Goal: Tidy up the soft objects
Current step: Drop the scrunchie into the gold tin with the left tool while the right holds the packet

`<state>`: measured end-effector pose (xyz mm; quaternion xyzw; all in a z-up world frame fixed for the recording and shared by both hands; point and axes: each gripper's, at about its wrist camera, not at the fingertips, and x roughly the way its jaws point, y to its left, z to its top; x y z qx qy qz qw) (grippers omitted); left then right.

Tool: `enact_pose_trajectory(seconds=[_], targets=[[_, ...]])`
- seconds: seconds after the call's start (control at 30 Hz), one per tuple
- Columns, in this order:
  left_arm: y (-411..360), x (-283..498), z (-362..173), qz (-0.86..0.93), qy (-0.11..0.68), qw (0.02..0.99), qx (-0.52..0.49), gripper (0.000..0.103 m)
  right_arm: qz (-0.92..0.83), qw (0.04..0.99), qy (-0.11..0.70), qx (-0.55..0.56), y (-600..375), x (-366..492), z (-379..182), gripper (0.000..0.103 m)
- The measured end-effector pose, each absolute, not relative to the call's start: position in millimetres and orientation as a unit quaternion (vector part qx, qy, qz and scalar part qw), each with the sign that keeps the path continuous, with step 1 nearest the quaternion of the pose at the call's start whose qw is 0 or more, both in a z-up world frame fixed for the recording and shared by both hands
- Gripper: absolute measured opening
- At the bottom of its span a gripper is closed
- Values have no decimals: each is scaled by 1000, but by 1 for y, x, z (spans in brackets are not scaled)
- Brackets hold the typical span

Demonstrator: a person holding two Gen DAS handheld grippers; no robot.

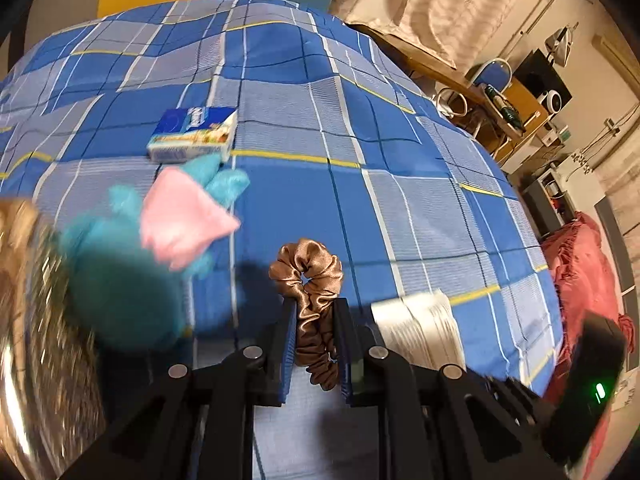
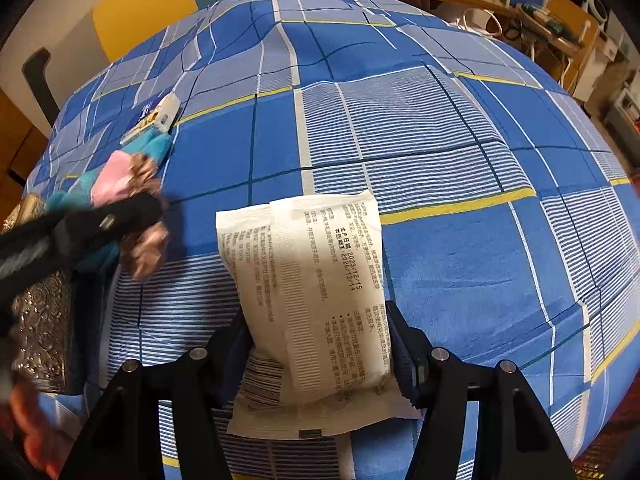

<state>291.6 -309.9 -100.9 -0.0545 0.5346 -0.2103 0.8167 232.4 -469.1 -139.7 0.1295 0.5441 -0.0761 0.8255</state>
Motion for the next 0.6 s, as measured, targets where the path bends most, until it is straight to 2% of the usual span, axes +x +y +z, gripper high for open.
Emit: enact_pose_trajectory(seconds=[0.2,0.6], targets=[[-300,261,-87,-226,517,824,-50,17,-82,836,535,87,-459,232,-141,62],[-269,186,-51,-272,465,842,-38,17,-86,851,512,82,-455,226,-136,61]])
